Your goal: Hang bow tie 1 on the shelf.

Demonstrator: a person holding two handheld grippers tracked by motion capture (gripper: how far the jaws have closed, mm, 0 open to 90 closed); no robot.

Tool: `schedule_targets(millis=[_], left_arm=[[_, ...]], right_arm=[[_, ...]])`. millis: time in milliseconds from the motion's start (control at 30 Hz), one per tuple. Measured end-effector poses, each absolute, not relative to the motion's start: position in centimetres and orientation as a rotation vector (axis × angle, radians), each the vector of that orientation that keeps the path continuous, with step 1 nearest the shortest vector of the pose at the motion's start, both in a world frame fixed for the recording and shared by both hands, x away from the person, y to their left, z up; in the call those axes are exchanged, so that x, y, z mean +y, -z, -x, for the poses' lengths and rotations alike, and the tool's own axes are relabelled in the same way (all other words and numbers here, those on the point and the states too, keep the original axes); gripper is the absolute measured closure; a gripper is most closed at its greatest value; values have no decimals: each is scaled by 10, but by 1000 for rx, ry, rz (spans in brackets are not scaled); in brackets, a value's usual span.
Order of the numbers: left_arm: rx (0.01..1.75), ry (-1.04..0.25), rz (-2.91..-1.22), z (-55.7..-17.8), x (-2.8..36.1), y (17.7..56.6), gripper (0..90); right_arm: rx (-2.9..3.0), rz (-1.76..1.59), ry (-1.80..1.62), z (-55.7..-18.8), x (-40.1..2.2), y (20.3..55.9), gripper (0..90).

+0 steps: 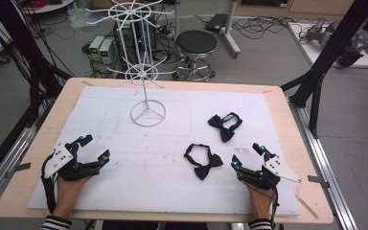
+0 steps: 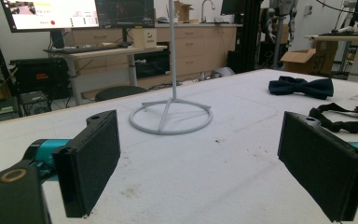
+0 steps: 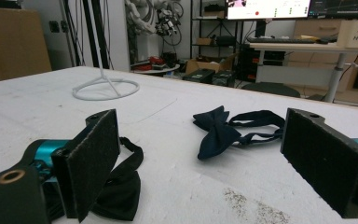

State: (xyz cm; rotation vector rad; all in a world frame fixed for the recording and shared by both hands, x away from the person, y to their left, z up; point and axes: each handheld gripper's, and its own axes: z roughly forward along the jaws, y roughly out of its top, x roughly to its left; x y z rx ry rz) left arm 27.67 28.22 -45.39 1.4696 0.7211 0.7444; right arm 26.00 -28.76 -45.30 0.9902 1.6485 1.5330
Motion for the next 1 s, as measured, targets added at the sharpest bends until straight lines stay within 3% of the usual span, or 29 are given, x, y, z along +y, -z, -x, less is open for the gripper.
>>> schedule_targets(millis=[1000], left_arm=[[722,-740,-1454,-276,284,454,134]], right_arm=[[1663,-1012,-1567,-263,-292,451,109]])
